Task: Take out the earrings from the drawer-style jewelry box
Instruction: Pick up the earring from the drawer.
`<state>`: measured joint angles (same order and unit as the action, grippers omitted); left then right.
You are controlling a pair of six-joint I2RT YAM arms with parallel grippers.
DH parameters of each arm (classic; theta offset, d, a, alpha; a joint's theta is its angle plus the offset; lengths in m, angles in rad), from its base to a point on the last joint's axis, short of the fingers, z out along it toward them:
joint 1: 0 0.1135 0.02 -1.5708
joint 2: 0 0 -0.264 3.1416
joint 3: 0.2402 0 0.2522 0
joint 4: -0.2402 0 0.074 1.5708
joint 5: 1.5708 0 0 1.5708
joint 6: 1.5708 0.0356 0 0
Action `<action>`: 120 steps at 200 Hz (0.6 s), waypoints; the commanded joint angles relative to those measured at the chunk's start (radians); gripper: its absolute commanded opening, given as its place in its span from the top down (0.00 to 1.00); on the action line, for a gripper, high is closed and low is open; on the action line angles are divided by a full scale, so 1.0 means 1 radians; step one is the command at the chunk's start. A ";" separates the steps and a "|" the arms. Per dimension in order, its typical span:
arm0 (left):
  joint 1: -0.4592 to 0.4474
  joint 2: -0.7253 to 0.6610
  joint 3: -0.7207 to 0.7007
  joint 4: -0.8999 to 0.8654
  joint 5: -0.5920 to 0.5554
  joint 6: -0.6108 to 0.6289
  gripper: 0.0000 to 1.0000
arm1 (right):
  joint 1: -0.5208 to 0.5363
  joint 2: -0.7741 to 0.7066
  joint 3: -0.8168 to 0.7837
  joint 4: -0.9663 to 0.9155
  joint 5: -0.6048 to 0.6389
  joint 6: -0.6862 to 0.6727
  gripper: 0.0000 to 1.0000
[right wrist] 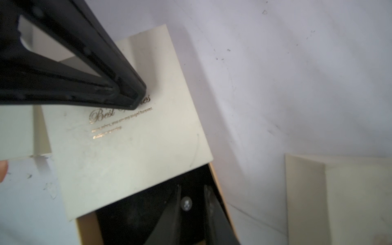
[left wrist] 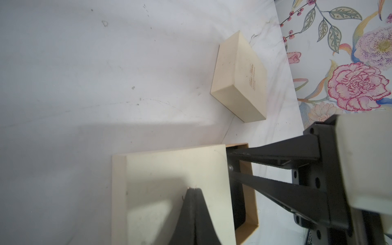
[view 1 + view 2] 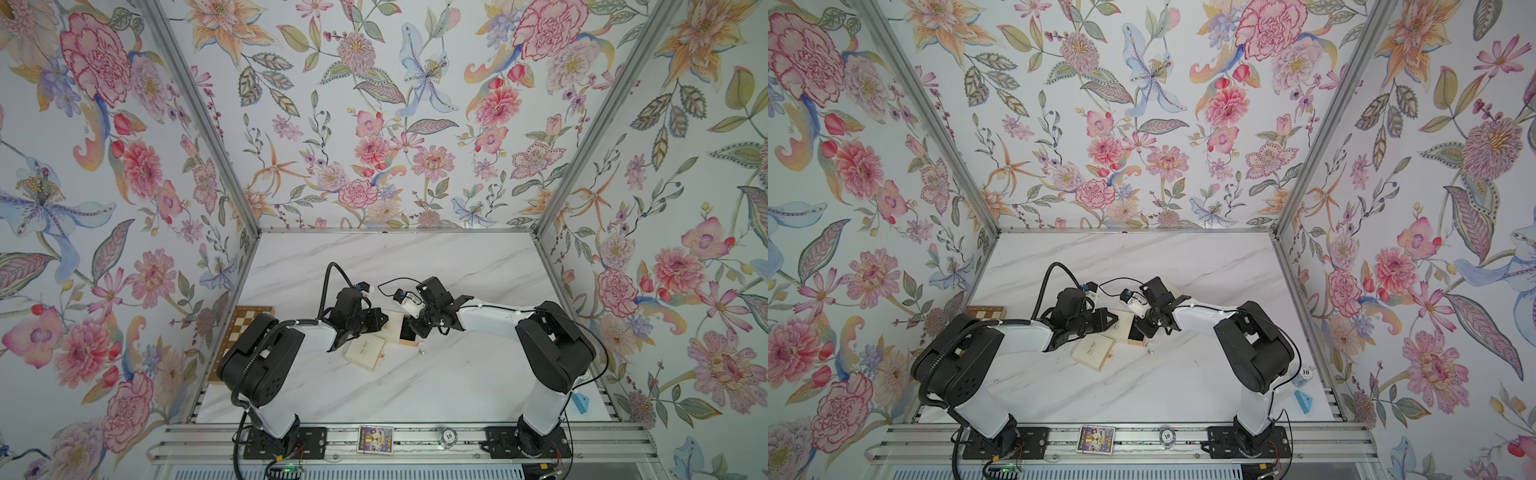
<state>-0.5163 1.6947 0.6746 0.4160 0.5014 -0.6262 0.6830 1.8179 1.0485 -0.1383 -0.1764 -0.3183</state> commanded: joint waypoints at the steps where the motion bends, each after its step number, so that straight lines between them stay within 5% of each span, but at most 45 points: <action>1: 0.004 0.030 -0.043 -0.131 -0.006 0.006 1.00 | 0.000 0.026 0.013 -0.046 -0.001 -0.005 0.81; 120: 0.004 0.032 -0.052 -0.123 -0.006 0.003 1.00 | 0.000 -0.024 -0.011 -0.009 0.005 0.023 0.87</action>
<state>-0.5163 1.6947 0.6697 0.4244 0.5011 -0.6262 0.6830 1.8179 1.0481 -0.1375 -0.1753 -0.3138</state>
